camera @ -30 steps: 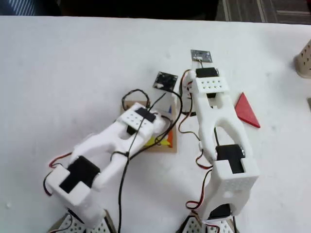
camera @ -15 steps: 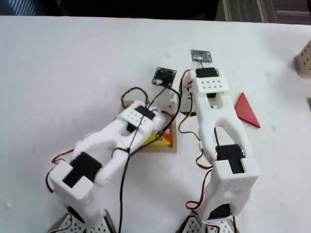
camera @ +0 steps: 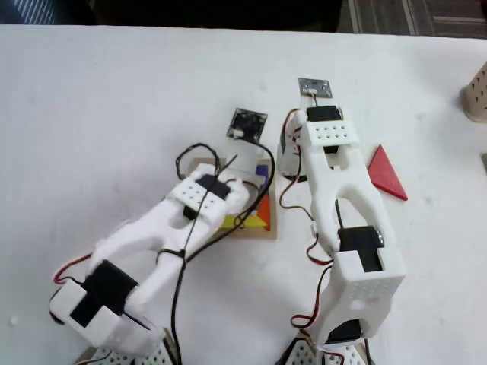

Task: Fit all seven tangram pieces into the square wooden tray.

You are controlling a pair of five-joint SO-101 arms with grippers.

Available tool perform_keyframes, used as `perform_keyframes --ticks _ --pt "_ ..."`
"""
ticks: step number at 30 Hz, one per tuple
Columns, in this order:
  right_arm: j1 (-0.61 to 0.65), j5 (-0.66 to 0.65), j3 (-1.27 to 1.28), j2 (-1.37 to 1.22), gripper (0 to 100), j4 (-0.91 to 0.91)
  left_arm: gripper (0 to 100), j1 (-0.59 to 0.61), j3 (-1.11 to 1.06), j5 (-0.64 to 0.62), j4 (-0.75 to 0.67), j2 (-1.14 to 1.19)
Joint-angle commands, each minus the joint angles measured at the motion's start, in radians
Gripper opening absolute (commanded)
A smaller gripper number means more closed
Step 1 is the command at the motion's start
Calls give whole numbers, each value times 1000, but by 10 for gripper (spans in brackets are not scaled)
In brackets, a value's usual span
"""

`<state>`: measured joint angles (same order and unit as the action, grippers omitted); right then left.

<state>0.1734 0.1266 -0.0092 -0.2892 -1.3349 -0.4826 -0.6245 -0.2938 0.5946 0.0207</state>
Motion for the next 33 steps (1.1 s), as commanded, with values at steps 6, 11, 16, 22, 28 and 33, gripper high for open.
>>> perform_keyframes --ticks 6,11,16,22,28,33 --pt "8 -12 -46 7 21 -4 23 12 98 48 78 105" --pt "8 -12 -46 8 21 -4 23 2 219 52 107 229" --pt "8 -12 -46 12 22 -4 23 2 265 49 133 259" --pt "8 -12 -46 15 22 -4 23 8 290 48 114 269" --pt "8 -12 -46 15 22 -4 22 24 241 55 160 108" --pt "8 -12 -46 15 22 -4 24 113 106 55 133 -79"
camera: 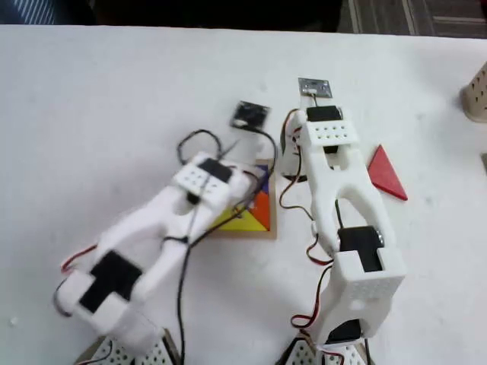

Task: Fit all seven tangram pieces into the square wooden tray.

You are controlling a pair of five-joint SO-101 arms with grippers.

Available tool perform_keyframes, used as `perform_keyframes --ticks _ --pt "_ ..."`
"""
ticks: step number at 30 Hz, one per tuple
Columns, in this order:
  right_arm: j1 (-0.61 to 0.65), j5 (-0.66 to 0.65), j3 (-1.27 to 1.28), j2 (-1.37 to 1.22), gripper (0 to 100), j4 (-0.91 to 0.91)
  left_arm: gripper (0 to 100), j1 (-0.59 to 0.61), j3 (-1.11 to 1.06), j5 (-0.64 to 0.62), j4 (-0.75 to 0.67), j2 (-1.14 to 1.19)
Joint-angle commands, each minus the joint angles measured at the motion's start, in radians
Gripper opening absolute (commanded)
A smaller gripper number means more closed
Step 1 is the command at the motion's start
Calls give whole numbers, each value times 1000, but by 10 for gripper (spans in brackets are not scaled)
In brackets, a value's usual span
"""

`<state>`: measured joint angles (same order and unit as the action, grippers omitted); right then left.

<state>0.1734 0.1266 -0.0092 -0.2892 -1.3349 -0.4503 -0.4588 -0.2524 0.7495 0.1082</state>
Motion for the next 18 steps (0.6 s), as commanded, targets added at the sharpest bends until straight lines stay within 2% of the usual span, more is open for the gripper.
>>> perform_keyframes --ticks 1,6,18 --pt "8 -12 -46 13 22 -4 24 102 -75 14 -28 -173" --pt "8 -12 -46 8 22 -4 24 177 -87 14 -20 -82" --pt "4 -12 -46 15 22 -4 23 139 135 14 49 189"
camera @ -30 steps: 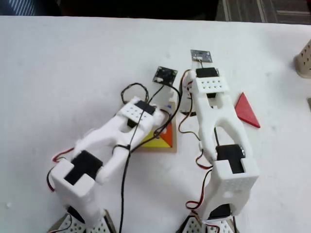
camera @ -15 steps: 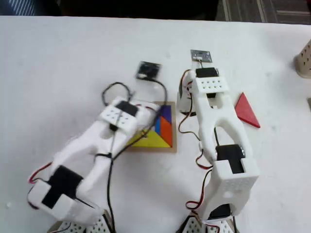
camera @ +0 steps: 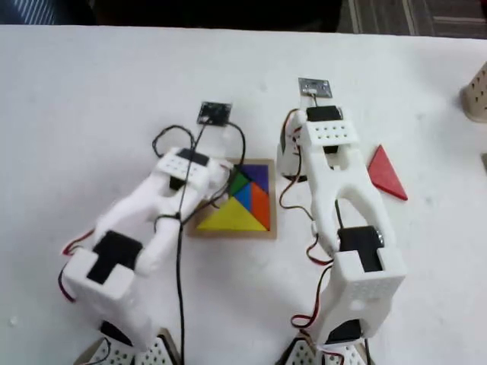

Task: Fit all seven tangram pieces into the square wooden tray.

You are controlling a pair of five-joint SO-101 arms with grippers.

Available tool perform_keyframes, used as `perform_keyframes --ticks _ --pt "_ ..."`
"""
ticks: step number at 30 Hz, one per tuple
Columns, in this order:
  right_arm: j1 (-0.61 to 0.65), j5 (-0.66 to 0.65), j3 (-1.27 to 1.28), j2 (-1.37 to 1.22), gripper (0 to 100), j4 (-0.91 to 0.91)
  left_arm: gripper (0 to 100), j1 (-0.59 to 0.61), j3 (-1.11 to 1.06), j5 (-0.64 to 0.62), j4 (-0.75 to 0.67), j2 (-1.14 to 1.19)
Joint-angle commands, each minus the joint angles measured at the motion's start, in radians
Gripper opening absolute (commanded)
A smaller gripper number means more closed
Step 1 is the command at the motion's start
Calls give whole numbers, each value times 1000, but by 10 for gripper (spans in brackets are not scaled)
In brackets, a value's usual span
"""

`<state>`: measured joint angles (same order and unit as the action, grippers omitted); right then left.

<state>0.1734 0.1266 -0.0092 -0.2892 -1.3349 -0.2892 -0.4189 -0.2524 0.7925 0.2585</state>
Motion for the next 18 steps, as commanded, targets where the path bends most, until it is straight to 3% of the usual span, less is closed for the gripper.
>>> perform_keyframes --ticks 1,6,18 --pt "4 -12 -46 15 22 -4 23 -22 107 14 -3 47" --pt "5 -12 -46 15 22 -4 23 -35 110 11 -41 51" --pt "-7 -25 -46 33 20 -28 24 -12 66 15 91 -99"
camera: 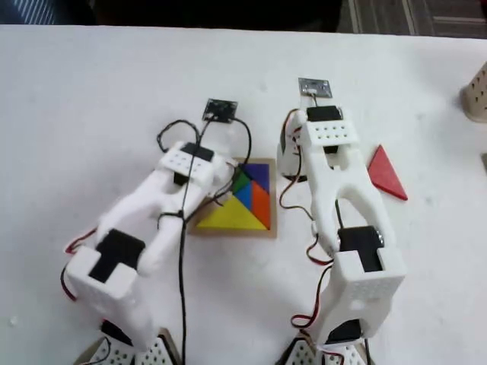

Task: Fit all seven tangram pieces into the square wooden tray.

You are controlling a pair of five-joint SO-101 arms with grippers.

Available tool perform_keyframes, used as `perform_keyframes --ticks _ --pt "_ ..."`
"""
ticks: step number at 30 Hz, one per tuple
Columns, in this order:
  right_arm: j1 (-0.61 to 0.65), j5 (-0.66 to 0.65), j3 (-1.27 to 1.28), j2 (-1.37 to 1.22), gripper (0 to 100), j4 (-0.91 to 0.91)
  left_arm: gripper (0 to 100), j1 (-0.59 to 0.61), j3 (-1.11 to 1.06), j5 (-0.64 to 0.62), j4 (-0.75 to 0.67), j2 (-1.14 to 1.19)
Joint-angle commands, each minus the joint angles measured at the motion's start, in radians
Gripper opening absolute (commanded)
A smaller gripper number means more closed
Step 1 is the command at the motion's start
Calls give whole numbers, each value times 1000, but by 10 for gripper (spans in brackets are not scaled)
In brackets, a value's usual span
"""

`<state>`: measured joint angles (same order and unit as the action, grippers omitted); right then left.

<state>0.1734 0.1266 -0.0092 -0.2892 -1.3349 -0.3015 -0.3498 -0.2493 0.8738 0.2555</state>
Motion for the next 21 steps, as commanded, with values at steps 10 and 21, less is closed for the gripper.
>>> perform_keyframes --ticks 10,21 --pt "-76 -46 26 176 20 -54 22 59 -118 299 -11 -265" --pt "-298 -137 152 248 94 136 24 110 -473 308 -508 -447"
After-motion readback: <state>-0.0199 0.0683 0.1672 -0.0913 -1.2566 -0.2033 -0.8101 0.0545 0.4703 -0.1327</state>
